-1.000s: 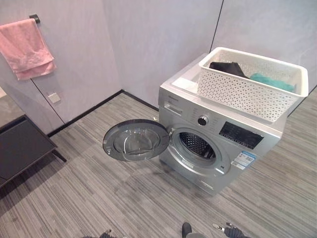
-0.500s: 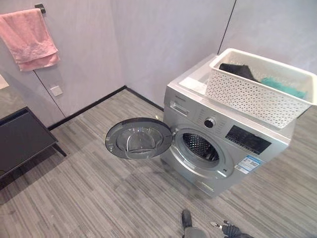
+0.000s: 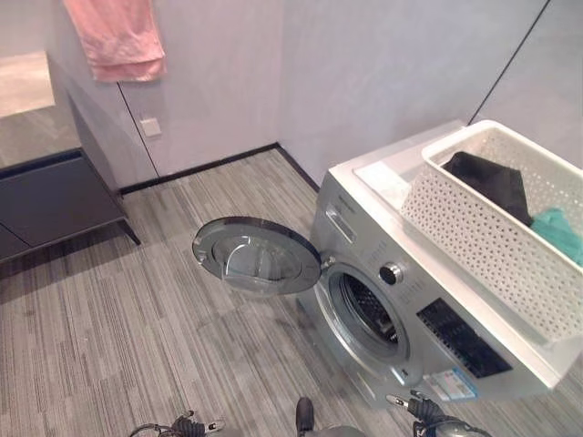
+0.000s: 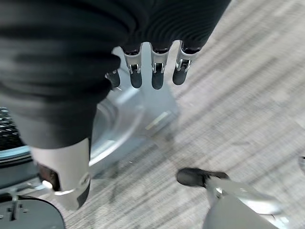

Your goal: Grab the laundry basket,head to the washer,open it,put in the laundry and shut it.

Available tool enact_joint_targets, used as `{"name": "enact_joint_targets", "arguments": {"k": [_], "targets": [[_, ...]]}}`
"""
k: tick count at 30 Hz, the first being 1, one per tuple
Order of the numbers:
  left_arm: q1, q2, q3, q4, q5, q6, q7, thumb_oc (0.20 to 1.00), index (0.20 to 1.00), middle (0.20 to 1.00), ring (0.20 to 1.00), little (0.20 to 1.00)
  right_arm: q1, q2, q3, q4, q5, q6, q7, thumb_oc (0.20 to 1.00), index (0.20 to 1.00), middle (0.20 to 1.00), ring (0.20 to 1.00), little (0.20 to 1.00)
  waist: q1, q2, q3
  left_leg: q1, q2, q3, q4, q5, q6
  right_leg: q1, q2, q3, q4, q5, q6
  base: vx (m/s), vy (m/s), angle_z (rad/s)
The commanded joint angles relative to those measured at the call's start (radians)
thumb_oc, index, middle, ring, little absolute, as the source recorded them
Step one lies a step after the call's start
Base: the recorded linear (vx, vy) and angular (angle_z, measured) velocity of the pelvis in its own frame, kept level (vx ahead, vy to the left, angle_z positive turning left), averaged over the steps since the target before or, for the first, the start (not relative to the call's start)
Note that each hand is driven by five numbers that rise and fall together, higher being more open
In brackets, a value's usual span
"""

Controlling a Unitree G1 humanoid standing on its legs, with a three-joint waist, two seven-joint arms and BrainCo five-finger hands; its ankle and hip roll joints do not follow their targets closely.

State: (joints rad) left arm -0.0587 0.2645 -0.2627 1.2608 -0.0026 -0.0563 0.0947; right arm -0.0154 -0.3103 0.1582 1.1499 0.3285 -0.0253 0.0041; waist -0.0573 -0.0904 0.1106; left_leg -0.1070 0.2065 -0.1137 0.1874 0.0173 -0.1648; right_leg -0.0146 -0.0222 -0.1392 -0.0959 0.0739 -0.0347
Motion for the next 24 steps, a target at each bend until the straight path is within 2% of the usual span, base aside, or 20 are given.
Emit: {"name": "enact_joint_targets", "arguments": {"k": [1,2,4,5,10,12,17,20,23,24], "targets": [[0.000,-0.024,-0.045,-0.008,-0.035,-0.020,0.016,1.000,1.000,1.000,1.000,1.000,0.004,-0.024,-0.011,-0.001,0.034,-0.023,-0.018,1.000,1.000,1.000,1.000,1.000,-0.011,0.028,0.010,0.004,-0.045,0.063,-0.110,-0.026,0.080,-0.048,-0.063,0.086,0.120,-0.107,0.112,0.01,0.099,0.36],[0.003,-0.031,-0.049,0.000,-0.032,-0.021,0.010,1.000,1.000,1.000,1.000,1.000,-0.001,-0.027,-0.016,-0.001,0.031,-0.024,-0.015,1.000,1.000,1.000,1.000,1.000,-0.014,0.043,0.009,0.015,-0.032,0.088,-0.139,-0.030,0.078,-0.050,-0.062,0.086,0.130,-0.113,0.119,0.03,0.123,0.09],[0.023,-0.039,-0.052,0.011,-0.020,-0.019,0.005,1.000,1.000,1.000,1.000,1.000,0.007,-0.025,-0.016,-0.003,0.017,-0.019,-0.011,1.000,1.000,1.000,1.000,1.000,-0.016,0.059,-0.004,0.037,-0.043,0.085,-0.159,-0.038,0.080,-0.048,-0.067,0.100,0.131,-0.107,0.128,0.08,0.200,-0.11],[0.039,-0.046,-0.053,0.032,-0.001,-0.018,0.002,1.000,1.000,1.000,1.000,1.000,0.009,-0.017,-0.017,0.005,0.007,-0.014,-0.004,1.000,1.000,1.000,1.000,1.000,-0.016,0.063,-0.021,0.059,-0.056,0.101,-0.163,-0.049,0.086,-0.041,-0.090,0.108,0.124,-0.089,0.140,0.12,0.212,-0.28],[0.073,-0.040,-0.027,0.073,0.023,-0.016,0.005,1.000,1.000,1.000,1.000,1.000,0.006,0.003,-0.031,0.038,0.013,-0.003,0.004,1.000,1.000,1.000,1.000,1.000,-0.001,0.061,-0.038,0.128,-0.089,0.180,-0.209,-0.066,0.109,-0.033,-0.134,0.126,0.089,-0.042,0.171,0.08,0.136,-0.50],[0.078,-0.039,-0.020,0.078,0.023,-0.016,0.007,1.000,1.000,1.000,1.000,1.000,0.009,0.006,-0.044,0.043,0.026,-0.002,0.003,1.000,1.000,1.000,1.000,1.000,-0.002,0.062,-0.042,0.140,-0.095,0.188,-0.224,-0.065,0.112,-0.031,-0.140,0.127,0.082,-0.036,0.175,0.06,0.104,-0.39],[0.090,-0.034,0.013,0.103,0.026,-0.013,0.007,1.000,1.000,1.000,1.000,1.000,0.026,-0.014,-0.215,0.095,0.208,-0.020,-0.020,1.000,1.000,1.000,1.000,1.000,-0.029,0.068,-0.061,0.175,-0.118,0.217,-0.275,-0.067,0.122,-0.031,-0.160,0.126,0.058,-0.019,0.196,0.05,0.078,-0.13],[0.088,-0.033,0.013,0.101,0.026,-0.013,0.004,1.000,1.000,1.000,1.000,1.000,0.027,-0.049,-0.279,0.115,0.251,-0.022,-0.032,1.000,1.000,1.000,1.000,1.000,-0.036,0.068,-0.063,0.178,-0.121,0.222,-0.275,-0.071,0.124,-0.034,-0.161,0.130,0.058,-0.018,0.200,0.03,0.039,-0.11],[0.079,-0.030,0.018,0.087,0.028,-0.015,0.003,1.000,1.000,1.000,1.000,1.000,0.062,-0.147,-0.400,-0.023,0.289,-0.057,-0.094,1.000,1.000,1.000,1.000,1.000,-0.059,0.062,-0.067,0.182,-0.123,0.229,-0.275,-0.078,0.126,-0.036,-0.164,0.139,0.059,-0.016,0.206,0.03,0.036,-0.09],[0.079,-0.030,0.017,0.087,0.028,-0.015,0.003,1.000,1.000,1.000,1.000,1.000,0.065,-0.147,-0.402,-0.028,0.288,-0.055,-0.096,1.000,1.000,1.000,1.000,1.000,-0.058,0.063,-0.067,0.183,-0.123,0.230,-0.275,-0.079,0.126,-0.036,-0.164,0.139,0.059,-0.017,0.206,0.02,0.040,-0.11]]}}
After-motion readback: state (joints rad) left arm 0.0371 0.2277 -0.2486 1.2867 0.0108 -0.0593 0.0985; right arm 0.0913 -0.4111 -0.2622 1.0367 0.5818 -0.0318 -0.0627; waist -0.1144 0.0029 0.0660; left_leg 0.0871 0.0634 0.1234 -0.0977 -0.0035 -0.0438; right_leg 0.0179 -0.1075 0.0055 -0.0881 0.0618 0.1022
